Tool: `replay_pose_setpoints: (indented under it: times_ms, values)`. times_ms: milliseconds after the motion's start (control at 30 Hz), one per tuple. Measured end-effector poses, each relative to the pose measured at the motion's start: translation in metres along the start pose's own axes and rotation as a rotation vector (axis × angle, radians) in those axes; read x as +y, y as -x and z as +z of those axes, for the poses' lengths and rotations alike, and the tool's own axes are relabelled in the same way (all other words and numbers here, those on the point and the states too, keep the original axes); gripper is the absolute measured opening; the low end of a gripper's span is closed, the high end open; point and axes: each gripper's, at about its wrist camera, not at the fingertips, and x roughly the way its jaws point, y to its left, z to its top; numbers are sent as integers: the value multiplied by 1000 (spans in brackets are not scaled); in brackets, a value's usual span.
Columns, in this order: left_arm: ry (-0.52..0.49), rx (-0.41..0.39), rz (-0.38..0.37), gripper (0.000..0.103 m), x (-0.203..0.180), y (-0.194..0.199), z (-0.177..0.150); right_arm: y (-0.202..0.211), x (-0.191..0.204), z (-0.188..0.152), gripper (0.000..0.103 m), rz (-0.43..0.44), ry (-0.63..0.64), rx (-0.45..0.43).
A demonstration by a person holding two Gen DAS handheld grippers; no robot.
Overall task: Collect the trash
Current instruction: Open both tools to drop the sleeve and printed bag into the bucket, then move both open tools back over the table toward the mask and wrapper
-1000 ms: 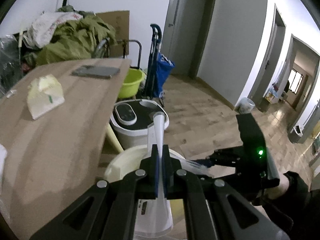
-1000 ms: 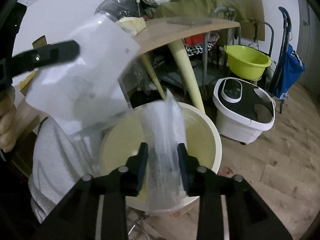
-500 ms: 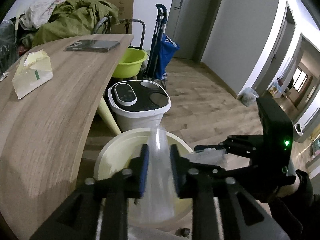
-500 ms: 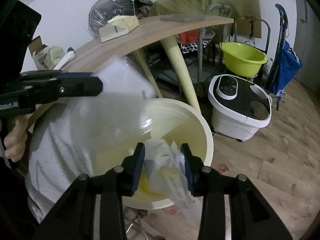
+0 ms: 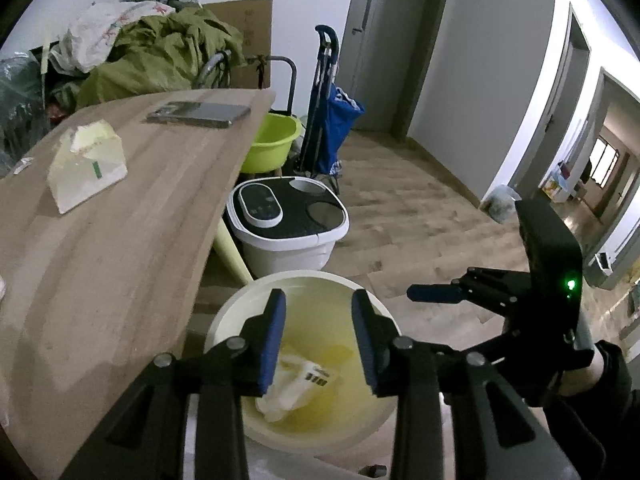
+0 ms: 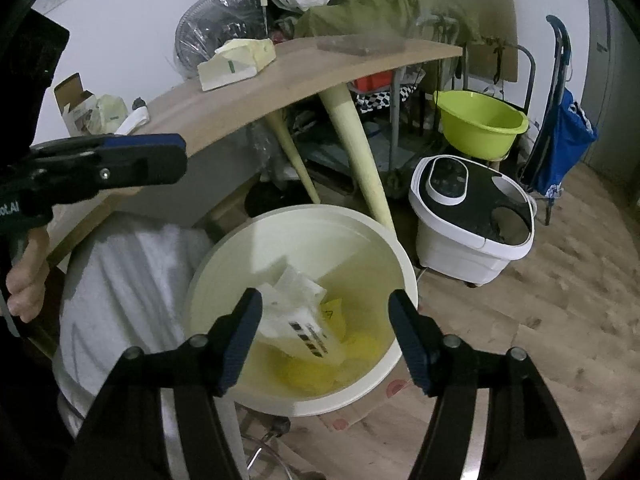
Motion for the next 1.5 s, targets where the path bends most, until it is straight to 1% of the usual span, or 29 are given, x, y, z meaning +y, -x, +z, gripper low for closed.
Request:
replay_pose_setpoints:
  times_ms: [233,400,533,633,667,733,900,967,1033,1133,1500]
  values:
    - [2,-57,41,34,10,28,0,8,12,8,64,-8,33,-14]
    - [28,-98,64,34,22,49,-4,20,23,19,64,-11,68,-39]
    - [40,-115,84,34,31,63,-9,25,35,29,64,-24,98,-48]
    - [62,-128,114,34,42,74,-15,29,44,38,64,-27,118,-57]
    - [70,-132,121,35,45,79,-18,30,47,41,64,-26,127,-60]
    - [90,-143,139,40,53,86,-22,31,55,48,64,-23,145,-68]
    - [141,-165,195,43,71,106,-34,34,78,68,64,3,194,-91]
    - [164,-175,219,46,78,114,-39,34,88,75,66,16,211,-100]
    - [187,-182,243,54,87,122,-42,33,99,81,68,33,231,-111]
    - [227,-201,280,58,101,135,-49,28,114,91,68,58,258,-119]
    - [351,-236,416,60,154,180,-82,1,168,120,68,146,353,-116]
